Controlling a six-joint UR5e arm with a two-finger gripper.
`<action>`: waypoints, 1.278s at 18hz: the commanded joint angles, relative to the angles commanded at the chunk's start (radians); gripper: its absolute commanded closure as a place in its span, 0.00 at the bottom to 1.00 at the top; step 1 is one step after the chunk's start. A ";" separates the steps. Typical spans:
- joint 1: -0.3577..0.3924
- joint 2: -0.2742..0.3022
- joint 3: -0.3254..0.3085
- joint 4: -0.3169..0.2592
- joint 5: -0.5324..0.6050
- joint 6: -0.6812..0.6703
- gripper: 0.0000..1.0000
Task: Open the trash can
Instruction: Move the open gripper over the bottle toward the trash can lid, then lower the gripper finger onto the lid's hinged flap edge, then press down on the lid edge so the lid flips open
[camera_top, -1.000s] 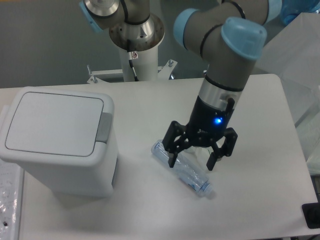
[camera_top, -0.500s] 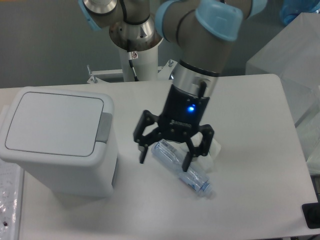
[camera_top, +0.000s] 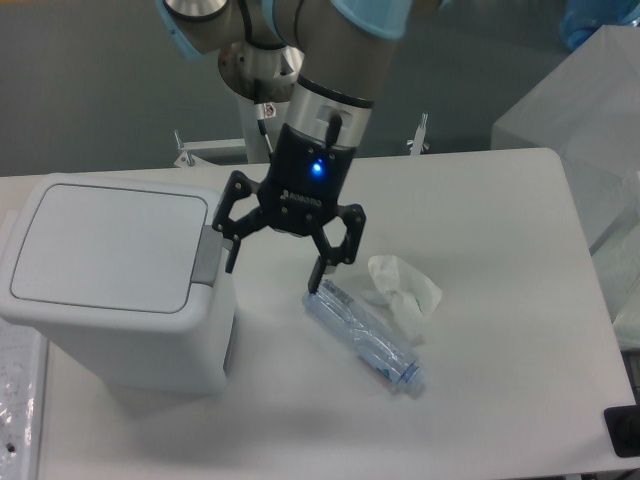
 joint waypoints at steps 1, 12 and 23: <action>0.000 0.002 -0.005 0.000 0.000 -0.002 0.00; -0.018 0.020 -0.084 -0.002 0.011 0.003 0.00; -0.018 0.009 -0.083 0.000 0.011 0.003 0.00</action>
